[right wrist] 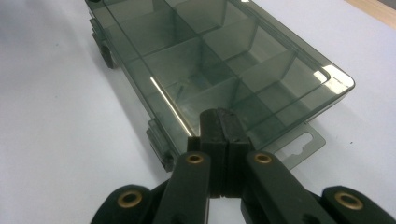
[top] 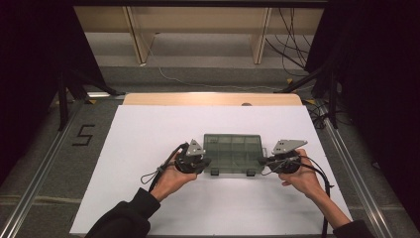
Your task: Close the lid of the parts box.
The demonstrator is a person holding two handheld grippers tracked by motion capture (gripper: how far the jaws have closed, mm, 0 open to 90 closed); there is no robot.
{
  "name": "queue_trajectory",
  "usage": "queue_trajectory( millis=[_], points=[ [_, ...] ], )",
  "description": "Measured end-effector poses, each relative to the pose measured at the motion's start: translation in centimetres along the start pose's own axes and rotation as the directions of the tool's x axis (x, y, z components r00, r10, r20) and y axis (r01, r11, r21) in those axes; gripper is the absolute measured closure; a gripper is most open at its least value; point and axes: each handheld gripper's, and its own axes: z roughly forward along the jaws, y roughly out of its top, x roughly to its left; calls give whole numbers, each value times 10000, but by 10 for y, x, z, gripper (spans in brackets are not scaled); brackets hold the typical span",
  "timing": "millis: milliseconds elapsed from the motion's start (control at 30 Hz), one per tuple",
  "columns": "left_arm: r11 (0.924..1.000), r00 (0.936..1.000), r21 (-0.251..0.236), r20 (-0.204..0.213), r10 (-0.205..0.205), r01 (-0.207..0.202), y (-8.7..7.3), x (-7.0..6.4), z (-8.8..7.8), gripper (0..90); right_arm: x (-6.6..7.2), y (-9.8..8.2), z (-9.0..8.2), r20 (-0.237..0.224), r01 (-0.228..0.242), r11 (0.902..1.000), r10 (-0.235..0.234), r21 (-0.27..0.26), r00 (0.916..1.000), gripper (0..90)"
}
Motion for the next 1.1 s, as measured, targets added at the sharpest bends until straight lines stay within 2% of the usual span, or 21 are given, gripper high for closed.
queue_trajectory(
  millis=[200,300,367,400,433,467,500,533,567,633,733,767,800,833,867,933,1000,1033,1067,1100],
  points=[
    [9999,9999,-54,9,-103,103,-1,0,0,879,0,0,0,2,-148,9999,148,12,9999,894],
    [9999,9999,-22,-5,-120,120,-1,0,-1,823,0,0,-1,163,-239,9997,240,-65,9996,849],
    [9997,9999,-187,21,-159,160,-2,0,-3,788,0,1,-3,230,-281,9989,289,-364,9993,816],
    [9991,10000,-414,22,-62,63,-1,0,-5,743,1,2,-4,307,-324,9978,342,-573,9989,779],
    [9978,9997,-624,8,-228,228,-1,0,-7,687,2,4,-7,343,-502,9951,533,-855,9980,742],
    [9954,9996,-915,92,-258,265,0,0,-10,638,3,6,-9,308,-683,9914,721,-1114,9969,702],
    [9900,9993,-1360,159,-350,368,1,-1,-13,600,5,8,-11,370,-757,9862,819,-1470,9960,656],
    [9880,9989,-1485,239,-397,428,1,0,-16,546,7,11,-14,334,-905,9776,986,-1901,9946,621],
    [9835,9985,-1736,289,-471,514,2,-1,-20,509,8,13,-17,293,-994,9722,1080,-2120,9937,593],
    [9767,9982,-2066,267,-537,581,3,0,-27,431,14,18,-21,145,-1428,9548,1518,-2606,9883,523],
    [9721,9981,-2270,296,-537,590,1,1,-36,371,21,21,-25,-5,-1649,9314,1741,-3245,9847,444],
    [9710,9981,-2318,308,-524,581,0,1,-40,362,23,21,-26,-8,-1802,9288,1902,-3238,9818,429],
    [9693,9983,-2394,309,-497,557,-1,2,-44,353,25,21,-28,-91,-1807,9307,1876,-3179,9822,410],
    [9685,9984,-2432,317,-469,532,-3,2,-47,346,27,22,-28,42,-1639,9263,1758,-3394,9844,392],
    [9672,9985,-2487,279,-467,522,-4,2,-50,342,29,22,-29,-124,-1812,9228,1883,-3401,9820,383],
    [9638,9987,-2620,230,-451,496,-8,3,-57,326,33,22,-31,-122,-1856,9147,1943,-3591,9809,358],
    [9621,9990,-2693,206,-399,440,-12,3,-62,318,37,23,-34,-261,-1894,9155,1928,-3548,9809,347],
    [9599,9990,-2768,198,-395,435,-14,3,-65,314,40,23,-34,-349,-1990,9048,2008,-3764,9790,338],
    [9600,9992,-2773,194,-355,395,-16,4,-67,308,41,22,-34,-359,-1945,9022,1959,-3849,9800,331],
    [9593,9992,-2800,213,-331,378,-17,3,-69,307,43,22,-36,-333,-1989,9055,2013,-3749,9790,327]
  ],
)
